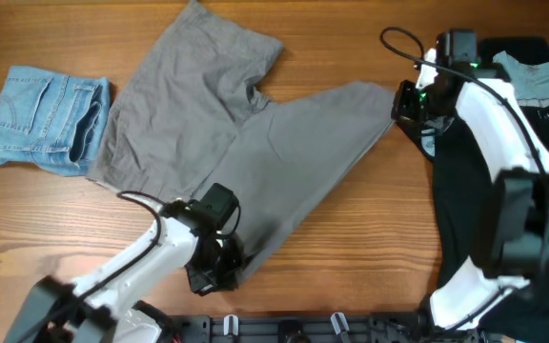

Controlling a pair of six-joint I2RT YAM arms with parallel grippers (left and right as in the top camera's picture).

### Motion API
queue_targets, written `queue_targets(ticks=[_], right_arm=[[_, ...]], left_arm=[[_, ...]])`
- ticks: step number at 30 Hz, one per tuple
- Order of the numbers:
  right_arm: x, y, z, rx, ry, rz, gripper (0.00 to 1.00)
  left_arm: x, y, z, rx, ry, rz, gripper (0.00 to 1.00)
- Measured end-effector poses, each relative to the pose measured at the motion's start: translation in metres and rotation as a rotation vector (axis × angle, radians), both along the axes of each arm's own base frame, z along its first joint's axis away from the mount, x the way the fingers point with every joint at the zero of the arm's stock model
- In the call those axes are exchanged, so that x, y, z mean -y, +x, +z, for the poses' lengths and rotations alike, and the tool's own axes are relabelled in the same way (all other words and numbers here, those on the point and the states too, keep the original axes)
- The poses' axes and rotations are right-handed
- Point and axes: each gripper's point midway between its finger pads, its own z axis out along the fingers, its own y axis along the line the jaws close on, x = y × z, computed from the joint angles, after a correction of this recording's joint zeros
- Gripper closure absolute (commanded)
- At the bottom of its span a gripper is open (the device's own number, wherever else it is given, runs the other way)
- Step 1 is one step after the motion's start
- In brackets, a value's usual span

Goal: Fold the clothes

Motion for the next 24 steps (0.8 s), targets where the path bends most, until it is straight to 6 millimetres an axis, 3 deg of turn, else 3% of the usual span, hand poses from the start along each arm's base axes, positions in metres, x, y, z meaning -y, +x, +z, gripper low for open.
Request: queue_targets(ticks=[1,2,5,6,8,10,13,15,19,20,24], right_arm=[[0.003,-0.002,0.012,0.020,-0.018,-0.015,0.96],[0.016,-0.005,0.038,0.073,-0.042,-0.065,0.96],[0.052,-0.016,0.094,0.197,-0.042,-0.184,0.96],[0.060,-0.017,0.124,0.291,-0.036,-0.204,0.96],[0.050,-0.009,0.175,0.485,0.007,-0.159,0.96],[0.031,-0.001,0.205,0.605,0.054,-0.095,0.96],[0.002,0.015,0.216,0.677,0.107,-0.007,0.96],[-0.034,0.035,0.217,0.735,0.160,0.096,0.96],[-0.087,0.078,0.220,0.899,0.190,0.245,0.96],[-0.100,0.090,0.208,0.907,0.197,0.265,0.96],[-0.120,0.121,0.156,0.858,0.220,0.250,0.96]], left_arm=[[-0.002,0.001,0.016,0.002,0.002,-0.005,0.96],[0.002,0.011,0.052,0.076,-0.032,-0.009,0.96],[0.009,0.023,0.103,0.215,-0.116,-0.019,0.96],[0.015,0.024,0.124,0.279,-0.168,-0.028,0.96],[0.020,0.017,0.145,0.348,-0.237,-0.042,0.96],[0.023,0.009,0.151,0.361,-0.250,-0.048,0.96],[0.018,0.001,0.147,0.348,-0.185,-0.030,0.96],[0.004,0.002,0.142,0.349,-0.085,0.026,0.96],[-0.020,0.029,0.137,0.471,0.078,0.151,0.96],[-0.028,0.037,0.136,0.503,0.124,0.184,0.96],[-0.058,0.066,0.129,0.575,0.293,0.294,0.96]])
